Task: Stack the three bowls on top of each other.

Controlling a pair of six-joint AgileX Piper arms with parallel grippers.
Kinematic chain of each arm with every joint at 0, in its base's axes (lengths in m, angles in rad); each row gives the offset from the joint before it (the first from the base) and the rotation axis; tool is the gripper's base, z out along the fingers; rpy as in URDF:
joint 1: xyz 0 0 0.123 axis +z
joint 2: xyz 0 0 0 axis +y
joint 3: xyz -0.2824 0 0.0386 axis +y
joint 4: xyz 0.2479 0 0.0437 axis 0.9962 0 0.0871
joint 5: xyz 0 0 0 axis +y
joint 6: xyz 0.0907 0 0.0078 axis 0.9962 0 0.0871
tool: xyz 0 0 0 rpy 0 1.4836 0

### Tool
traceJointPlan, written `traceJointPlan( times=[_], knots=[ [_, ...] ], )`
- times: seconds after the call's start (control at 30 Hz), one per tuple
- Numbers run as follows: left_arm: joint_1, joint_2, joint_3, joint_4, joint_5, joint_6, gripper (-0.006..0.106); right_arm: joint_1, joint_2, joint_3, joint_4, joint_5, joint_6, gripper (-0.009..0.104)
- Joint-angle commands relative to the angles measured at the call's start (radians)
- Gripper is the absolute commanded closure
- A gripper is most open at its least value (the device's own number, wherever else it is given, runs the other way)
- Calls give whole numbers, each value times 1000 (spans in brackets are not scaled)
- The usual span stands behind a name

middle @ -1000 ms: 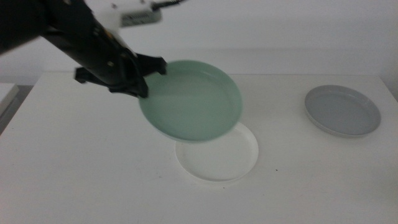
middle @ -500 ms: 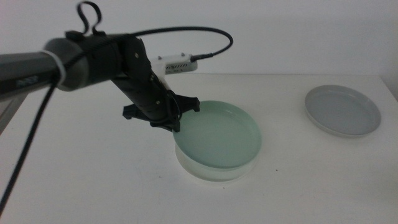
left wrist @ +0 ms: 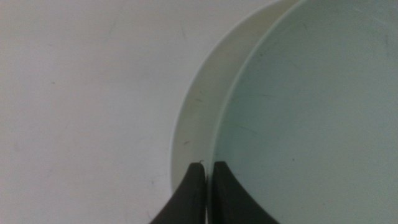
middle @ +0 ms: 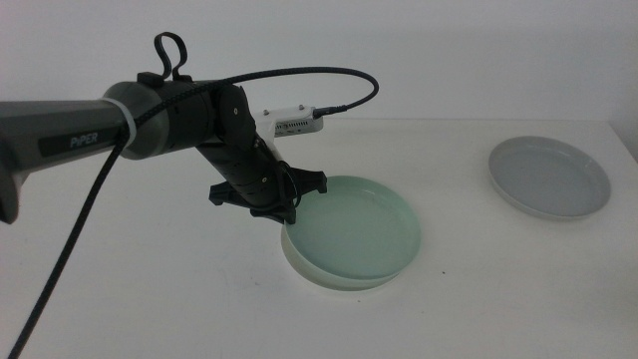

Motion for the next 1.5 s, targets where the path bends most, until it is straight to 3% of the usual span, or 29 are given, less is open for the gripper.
traceJointPlan(
  times=[0.0, 0.1, 0.2, 0.4, 0.67, 0.8, 1.2, 1.47],
  knots=[
    [2, -3, -1, -5, -12, 6, 95, 2, -5, 3, -6, -5, -5, 2],
    [12, -3, -1, -27, -10, 49, 84, 2, -5, 3, -6, -5, -5, 2],
    [27, -6, -1, -78, 11, 132, 65, 2, -5, 3, -6, -5, -5, 2],
    [68, -72, -1, -112, 107, 215, 6, 2, -5, 3, -6, -5, -5, 2],
    [138, -407, -1, -111, 258, 360, 7, 2, -5, 3, -6, -5, -5, 2],
    [139, -604, -1, -160, 339, 466, 7, 2, -5, 3, -6, -5, -5, 2],
    [139, -1103, 123, -156, 434, 475, 7, 2, -5, 3, -6, -5, -5, 2],
    [139, -1180, 139, -162, 402, 469, 7, 2, -5, 3, -6, -5, -5, 2]
  ],
)
